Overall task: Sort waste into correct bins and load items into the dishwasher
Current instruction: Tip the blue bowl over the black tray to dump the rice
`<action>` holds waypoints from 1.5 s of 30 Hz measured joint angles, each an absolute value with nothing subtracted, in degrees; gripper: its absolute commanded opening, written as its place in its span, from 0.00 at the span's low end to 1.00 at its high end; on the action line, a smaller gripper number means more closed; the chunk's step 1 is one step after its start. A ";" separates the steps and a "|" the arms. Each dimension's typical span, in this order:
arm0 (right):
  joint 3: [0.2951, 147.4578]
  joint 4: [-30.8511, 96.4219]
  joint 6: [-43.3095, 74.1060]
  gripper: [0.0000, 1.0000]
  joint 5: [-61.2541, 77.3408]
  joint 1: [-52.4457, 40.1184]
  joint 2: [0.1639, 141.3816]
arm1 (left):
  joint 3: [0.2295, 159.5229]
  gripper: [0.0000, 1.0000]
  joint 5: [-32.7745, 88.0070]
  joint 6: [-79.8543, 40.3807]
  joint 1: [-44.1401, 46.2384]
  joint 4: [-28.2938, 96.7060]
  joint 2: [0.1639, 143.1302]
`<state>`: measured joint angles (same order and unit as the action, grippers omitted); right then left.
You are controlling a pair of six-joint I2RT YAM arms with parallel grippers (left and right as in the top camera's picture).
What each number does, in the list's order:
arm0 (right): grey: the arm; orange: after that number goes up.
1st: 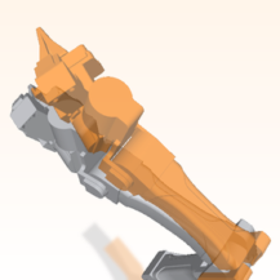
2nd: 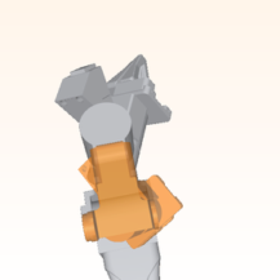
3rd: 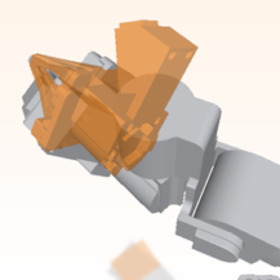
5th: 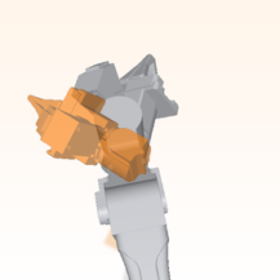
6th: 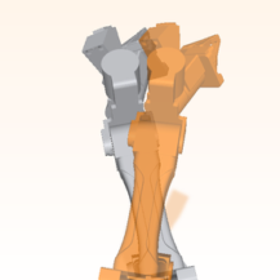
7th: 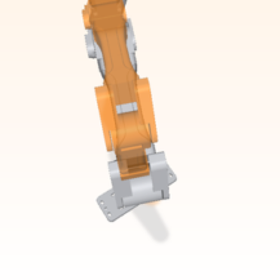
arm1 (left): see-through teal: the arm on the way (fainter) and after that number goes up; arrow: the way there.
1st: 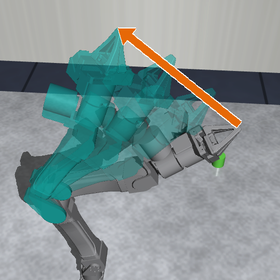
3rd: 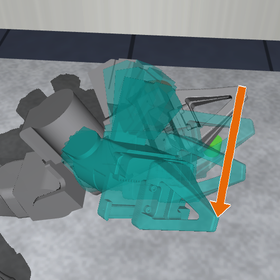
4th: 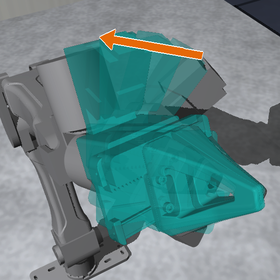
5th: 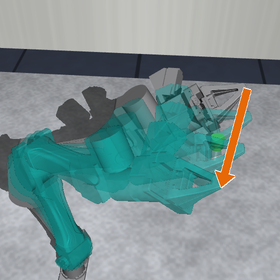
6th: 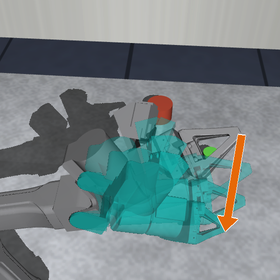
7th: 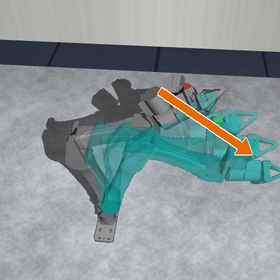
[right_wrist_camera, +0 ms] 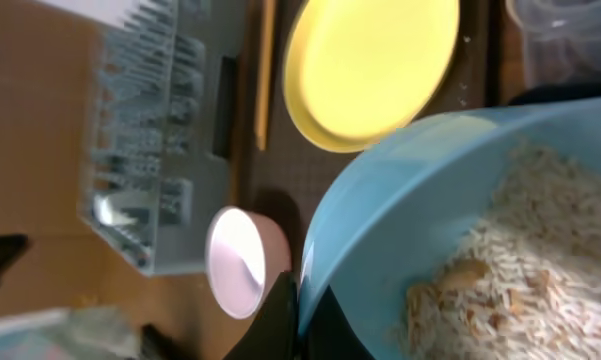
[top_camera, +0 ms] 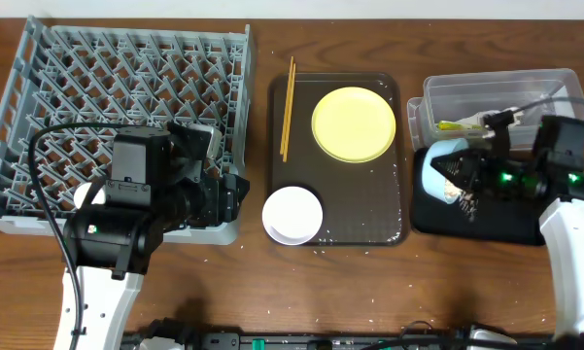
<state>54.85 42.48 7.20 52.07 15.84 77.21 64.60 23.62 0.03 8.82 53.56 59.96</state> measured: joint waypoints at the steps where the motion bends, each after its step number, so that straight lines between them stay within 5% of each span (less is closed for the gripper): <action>1: 53.43 40.77 6.85 0.01 54.68 17.39 78.04 | 64.60 0.78 23.62 0.03 8.82 53.54 59.96; 16: 42.37 26.74 2.17 0.01 83.46 31.53 82.63 | 64.60 0.79 23.62 0.03 8.82 53.54 59.96; 45: 41.60 26.70 7.18 0.01 77.71 32.01 82.65 | 64.60 0.79 23.62 0.03 8.82 53.52 59.96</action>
